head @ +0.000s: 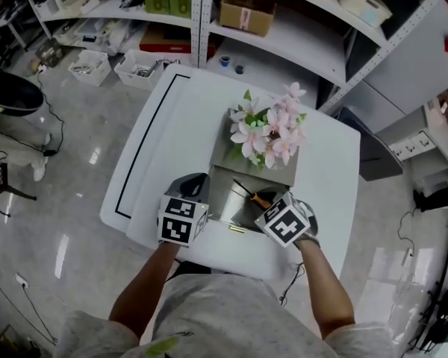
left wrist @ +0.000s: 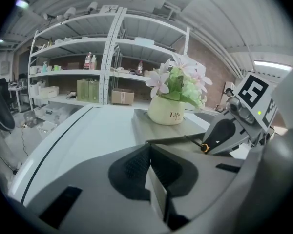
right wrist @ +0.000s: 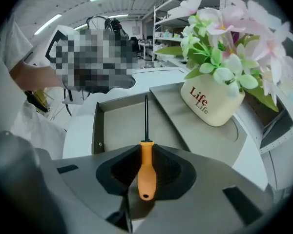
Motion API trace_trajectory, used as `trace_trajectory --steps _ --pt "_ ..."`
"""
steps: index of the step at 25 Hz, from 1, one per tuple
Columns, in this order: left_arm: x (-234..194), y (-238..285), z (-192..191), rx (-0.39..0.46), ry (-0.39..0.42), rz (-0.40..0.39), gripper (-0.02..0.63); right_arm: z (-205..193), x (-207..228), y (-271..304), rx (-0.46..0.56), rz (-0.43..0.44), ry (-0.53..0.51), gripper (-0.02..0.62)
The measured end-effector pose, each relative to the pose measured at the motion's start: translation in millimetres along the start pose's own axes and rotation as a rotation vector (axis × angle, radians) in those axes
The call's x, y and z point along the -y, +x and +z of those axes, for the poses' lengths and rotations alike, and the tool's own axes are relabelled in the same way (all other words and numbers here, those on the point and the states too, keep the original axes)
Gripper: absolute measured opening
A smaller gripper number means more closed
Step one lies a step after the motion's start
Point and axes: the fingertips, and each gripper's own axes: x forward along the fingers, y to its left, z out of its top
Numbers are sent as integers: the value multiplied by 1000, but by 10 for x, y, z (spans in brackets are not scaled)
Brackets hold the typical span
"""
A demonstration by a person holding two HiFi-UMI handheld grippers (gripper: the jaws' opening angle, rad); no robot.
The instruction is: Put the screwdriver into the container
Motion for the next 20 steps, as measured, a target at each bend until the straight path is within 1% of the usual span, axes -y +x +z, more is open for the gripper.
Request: trace_trajectory --steps 11,20 --pt "-86 49 -13 -1 -9 -39 5 -9 -18 190 -141 -15 -105 77" --pt "-112 74 -34 -9 -4 -59 5 -33 -10 303 -190 -13 -119 80"
